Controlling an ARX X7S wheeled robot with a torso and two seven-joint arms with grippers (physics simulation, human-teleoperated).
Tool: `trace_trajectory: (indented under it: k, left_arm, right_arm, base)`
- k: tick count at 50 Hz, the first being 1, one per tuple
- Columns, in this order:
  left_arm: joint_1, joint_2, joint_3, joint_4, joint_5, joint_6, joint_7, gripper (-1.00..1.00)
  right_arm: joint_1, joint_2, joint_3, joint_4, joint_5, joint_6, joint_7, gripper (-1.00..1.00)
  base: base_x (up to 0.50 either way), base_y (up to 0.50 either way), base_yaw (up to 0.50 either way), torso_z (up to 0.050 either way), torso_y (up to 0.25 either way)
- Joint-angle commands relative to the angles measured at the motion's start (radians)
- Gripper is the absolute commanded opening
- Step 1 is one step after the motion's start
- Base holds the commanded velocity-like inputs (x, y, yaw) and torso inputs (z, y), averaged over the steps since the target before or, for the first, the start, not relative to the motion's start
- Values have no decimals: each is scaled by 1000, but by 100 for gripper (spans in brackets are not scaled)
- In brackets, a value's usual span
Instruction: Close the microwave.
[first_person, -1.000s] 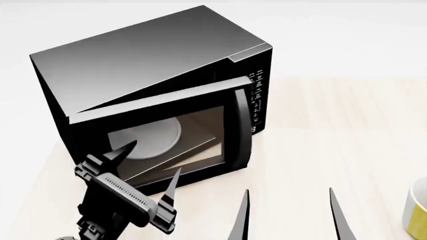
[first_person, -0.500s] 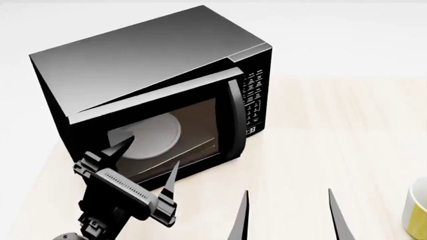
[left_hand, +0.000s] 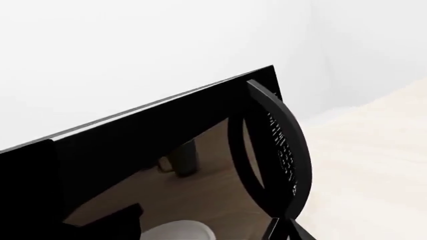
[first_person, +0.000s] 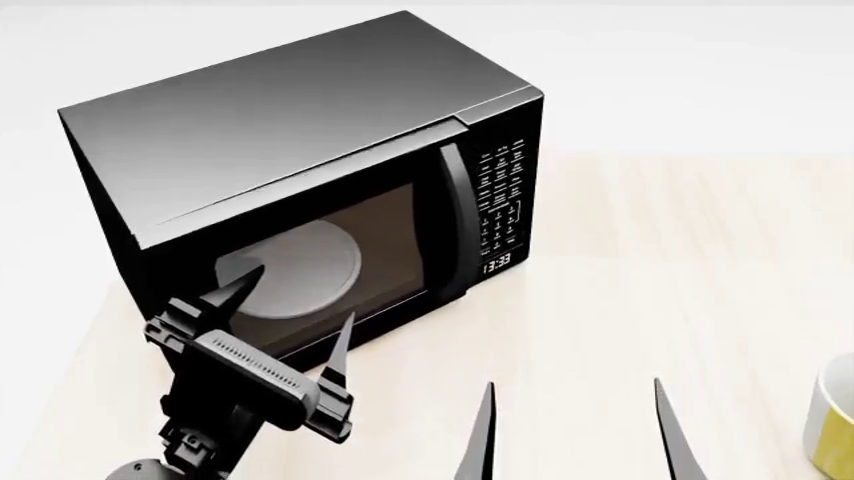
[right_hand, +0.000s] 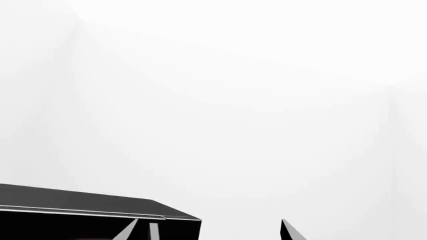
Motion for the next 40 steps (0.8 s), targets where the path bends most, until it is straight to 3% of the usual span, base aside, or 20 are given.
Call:
trace_trajectory:
  k: [1,13,17,22,26,31,40]
  left_arm:
    - [-48,-5,-96,-58,-55,48,-53,100]
    - [-36,-7,-102,-72,-58,68,-72,100]
    - [35,-33,-87,104,-57,-23,-84,100]
    - [271,-115,-23,505,-24,-219,-87,100]
    - [394,-157,-7,677,-57,-307,-70,100]
    - [505,-205,18,853,-57,-374,-74,100]
    - [596,-257,-1,973,-74,-394,-106,100]
  right_arm:
    - [0,2,-4,3,-1,-3,4,100]
    - [-3,6,-11,2,-1,-4,6,100]
    - [-2,5,-14,10,-2,-7,7,100]
    - [1,6,-16,15,6,-6,6,100]
    - [-2,6,-19,9,2,-2,7,100]
    - [0,6,-22,14,2,-2,8,100]
    - [2,6,-25,23,-1,-3,12,100]
  base:
    - [0,0,0,0,0]
    - [0,0,0,0,2]
    - [0,0,0,0,0]
    - [0,0,0,0,0]
    - [0,0,0,0,0]
    - [0,0,0,0,0]
    - [0,0,0,0,0]
